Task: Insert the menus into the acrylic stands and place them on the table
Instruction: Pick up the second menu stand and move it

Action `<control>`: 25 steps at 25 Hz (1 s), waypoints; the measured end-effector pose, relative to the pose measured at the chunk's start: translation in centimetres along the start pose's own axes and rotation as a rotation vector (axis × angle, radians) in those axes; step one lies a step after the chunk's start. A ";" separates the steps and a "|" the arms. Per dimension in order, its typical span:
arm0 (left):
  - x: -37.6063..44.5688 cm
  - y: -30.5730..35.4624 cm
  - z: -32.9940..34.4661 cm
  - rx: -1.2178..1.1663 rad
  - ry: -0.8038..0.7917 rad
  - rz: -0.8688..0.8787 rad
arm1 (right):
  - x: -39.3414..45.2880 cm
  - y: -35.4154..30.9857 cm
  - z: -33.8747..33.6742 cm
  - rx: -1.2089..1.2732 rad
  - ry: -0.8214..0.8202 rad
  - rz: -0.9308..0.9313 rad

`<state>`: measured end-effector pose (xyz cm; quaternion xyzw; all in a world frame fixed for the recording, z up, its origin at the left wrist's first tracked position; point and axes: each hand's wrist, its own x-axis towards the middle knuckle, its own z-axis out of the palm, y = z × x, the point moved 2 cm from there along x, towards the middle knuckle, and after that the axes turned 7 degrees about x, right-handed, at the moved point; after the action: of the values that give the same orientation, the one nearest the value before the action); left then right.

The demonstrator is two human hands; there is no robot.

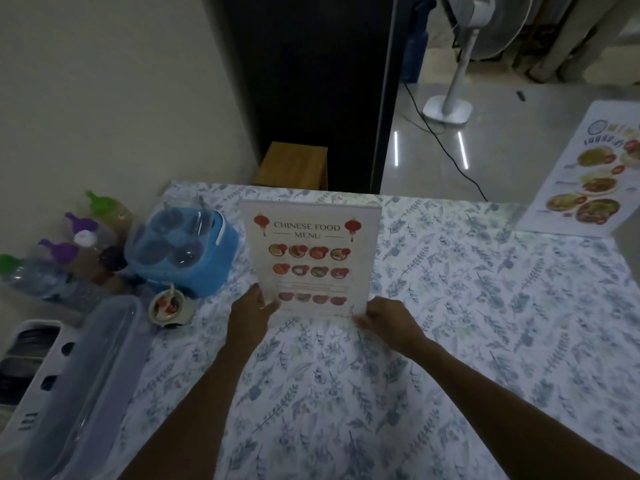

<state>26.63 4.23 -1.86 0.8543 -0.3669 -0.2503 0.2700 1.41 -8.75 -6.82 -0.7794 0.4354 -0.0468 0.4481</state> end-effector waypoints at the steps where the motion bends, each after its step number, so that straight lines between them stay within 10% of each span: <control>1: 0.3 0.1 -0.1 -0.016 -0.013 0.024 | 0.0 0.4 -0.1 0.007 0.006 -0.015; 14: 11.4 11.2 -0.7 0.026 -0.073 0.221 | 3.9 -4.5 -12.6 -0.079 0.275 0.037; 25: 29.7 7.5 -13.8 0.139 -0.233 0.250 | 19.2 -15.6 -6.4 -0.021 0.388 0.130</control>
<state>49.59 -18.97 6.26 0.7838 -0.5155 -0.2860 0.1951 20.18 -23.39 2.45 -0.7305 0.5634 -0.1624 0.3500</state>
